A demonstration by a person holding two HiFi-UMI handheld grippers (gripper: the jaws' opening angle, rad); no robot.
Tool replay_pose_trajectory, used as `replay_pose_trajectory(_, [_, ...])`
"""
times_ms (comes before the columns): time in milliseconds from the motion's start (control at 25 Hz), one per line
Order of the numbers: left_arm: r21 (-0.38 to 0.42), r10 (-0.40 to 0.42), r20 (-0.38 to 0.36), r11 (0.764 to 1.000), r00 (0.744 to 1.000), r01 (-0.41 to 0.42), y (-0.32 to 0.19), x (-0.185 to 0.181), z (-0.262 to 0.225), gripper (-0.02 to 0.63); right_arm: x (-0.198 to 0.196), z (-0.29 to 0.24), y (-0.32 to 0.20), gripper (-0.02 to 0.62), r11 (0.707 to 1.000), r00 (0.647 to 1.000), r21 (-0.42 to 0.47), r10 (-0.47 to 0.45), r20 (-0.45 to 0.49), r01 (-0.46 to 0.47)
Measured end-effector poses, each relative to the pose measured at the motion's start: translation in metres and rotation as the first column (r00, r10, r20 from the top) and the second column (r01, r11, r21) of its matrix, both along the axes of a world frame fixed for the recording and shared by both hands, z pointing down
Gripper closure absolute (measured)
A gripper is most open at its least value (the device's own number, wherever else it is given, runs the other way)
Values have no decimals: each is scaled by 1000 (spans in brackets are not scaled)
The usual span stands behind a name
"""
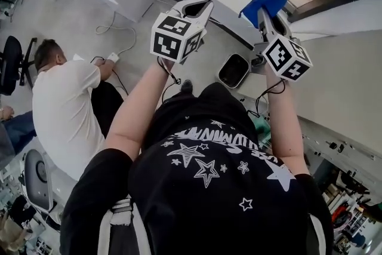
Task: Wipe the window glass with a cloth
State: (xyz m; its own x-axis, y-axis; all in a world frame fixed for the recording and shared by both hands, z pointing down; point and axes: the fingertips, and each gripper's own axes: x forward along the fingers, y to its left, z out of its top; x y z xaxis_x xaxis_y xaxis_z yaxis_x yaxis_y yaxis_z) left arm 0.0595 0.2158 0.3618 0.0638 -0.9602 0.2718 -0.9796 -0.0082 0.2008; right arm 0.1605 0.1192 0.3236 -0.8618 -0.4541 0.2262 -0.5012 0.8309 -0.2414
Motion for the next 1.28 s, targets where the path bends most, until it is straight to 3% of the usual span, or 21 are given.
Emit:
replay_pose_trajectory(160, [-13, -2, -23, 1000, 1000, 2, -9, -9, 9, 597, -7, 7, -14, 520, 1000, 1000, -12, 10, -14, -10])
replay_pose_trajectory(480, [-45, 26, 6, 999, 1000, -26, -58, -33, 20, 597, -30, 17, -78, 520, 998, 998, -35, 52, 27, -51])
replay_pose_trajectory(960, [-60, 136, 53, 989, 989, -133, -256, -75, 7, 597, -77, 26, -258, 520, 991, 993, -68, 116, 25, -114])
replay_pose_trajectory(1280, [-75, 153, 33, 986, 988, -151, -327, -95, 14, 597, -89, 37, -324, 520, 984, 989, -103, 149, 17, -146])
